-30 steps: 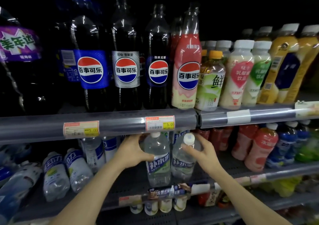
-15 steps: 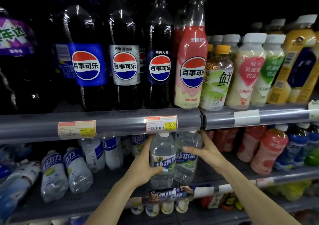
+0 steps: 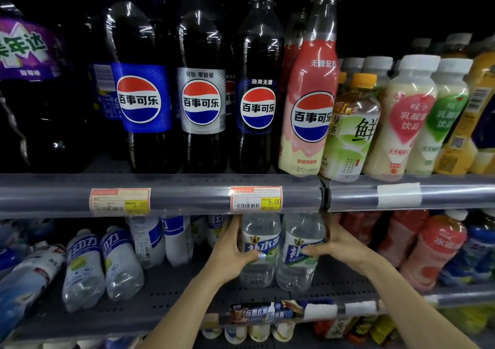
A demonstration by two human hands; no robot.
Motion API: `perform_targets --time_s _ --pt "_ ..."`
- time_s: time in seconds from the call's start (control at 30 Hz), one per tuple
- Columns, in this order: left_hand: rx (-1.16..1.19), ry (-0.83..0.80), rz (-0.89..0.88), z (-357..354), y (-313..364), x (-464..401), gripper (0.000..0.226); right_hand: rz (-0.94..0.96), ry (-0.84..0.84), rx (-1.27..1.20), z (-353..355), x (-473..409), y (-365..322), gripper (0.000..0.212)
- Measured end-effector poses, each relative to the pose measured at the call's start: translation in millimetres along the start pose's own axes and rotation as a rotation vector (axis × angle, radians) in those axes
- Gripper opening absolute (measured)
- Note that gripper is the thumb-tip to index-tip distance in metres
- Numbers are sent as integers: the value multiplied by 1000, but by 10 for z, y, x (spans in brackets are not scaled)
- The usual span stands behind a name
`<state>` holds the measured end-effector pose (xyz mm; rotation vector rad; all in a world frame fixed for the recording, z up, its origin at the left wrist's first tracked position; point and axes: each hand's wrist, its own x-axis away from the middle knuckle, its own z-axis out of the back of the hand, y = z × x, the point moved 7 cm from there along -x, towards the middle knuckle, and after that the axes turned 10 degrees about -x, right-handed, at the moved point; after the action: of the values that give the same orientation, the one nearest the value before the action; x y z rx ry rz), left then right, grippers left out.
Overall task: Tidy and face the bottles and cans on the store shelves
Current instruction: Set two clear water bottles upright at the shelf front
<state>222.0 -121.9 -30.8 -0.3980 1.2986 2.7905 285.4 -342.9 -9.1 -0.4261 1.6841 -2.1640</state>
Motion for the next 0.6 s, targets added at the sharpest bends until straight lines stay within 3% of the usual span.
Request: perform_targets --time_s 0.2,0.6 --pt "12 28 -3 -25 -42 -31 99 76 119 60 78 -15 -67 64" --pt "-23 -4 12 -47 20 19 100 102 133 30 92 0 79 62"
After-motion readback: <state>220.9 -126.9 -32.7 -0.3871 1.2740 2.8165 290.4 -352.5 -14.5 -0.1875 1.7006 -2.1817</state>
